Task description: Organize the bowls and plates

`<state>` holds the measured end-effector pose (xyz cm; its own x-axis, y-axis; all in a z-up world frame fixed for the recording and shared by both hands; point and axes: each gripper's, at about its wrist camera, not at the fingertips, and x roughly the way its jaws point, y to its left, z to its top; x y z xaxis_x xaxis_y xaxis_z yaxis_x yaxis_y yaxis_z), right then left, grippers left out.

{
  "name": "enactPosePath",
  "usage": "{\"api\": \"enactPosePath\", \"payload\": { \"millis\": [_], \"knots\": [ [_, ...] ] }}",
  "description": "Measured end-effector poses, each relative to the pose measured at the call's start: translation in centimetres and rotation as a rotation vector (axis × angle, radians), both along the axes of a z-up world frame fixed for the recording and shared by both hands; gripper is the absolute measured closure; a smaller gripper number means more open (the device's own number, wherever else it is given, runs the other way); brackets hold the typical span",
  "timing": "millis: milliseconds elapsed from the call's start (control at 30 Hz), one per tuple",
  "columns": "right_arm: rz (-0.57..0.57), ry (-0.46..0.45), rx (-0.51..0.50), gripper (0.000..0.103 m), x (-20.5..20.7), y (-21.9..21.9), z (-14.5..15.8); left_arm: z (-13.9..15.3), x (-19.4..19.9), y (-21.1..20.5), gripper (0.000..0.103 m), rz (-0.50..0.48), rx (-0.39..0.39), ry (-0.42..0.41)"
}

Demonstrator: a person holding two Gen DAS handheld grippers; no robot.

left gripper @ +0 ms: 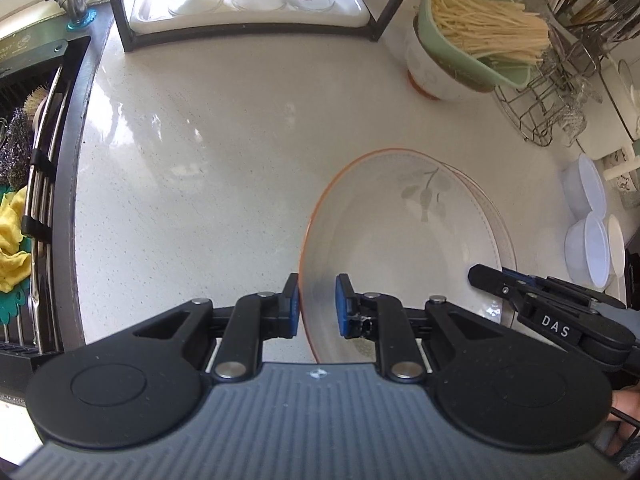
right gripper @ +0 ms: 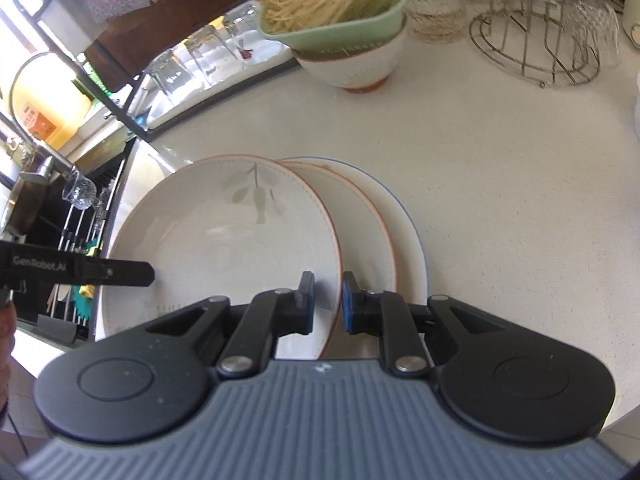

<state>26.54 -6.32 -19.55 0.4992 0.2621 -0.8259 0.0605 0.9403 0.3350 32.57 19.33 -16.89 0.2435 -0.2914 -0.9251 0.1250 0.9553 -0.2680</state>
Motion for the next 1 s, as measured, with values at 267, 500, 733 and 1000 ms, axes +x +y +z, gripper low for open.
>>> {"api": "enactPosePath", "payload": {
  "millis": [267,500,733,1000],
  "knots": [
    [0.018,-0.033,-0.052,0.087,-0.2,0.0,0.2,0.0,-0.2,-1.5,0.082,-0.02,0.06,0.007],
    [-0.002,-0.06,-0.08,0.087,-0.3,-0.6,1.0,1.1,-0.1,-2.1,0.081,-0.008,0.075,-0.019],
    [-0.019,-0.097,-0.112,0.085,-1.0,-1.2,2.4,2.9,-0.1,-2.9,0.081,0.012,0.062,-0.075],
    [-0.014,-0.153,-0.082,0.085,-1.1,-2.3,5.2,5.5,-0.5,-5.1,0.081,-0.005,0.023,-0.156]
  ]
}}
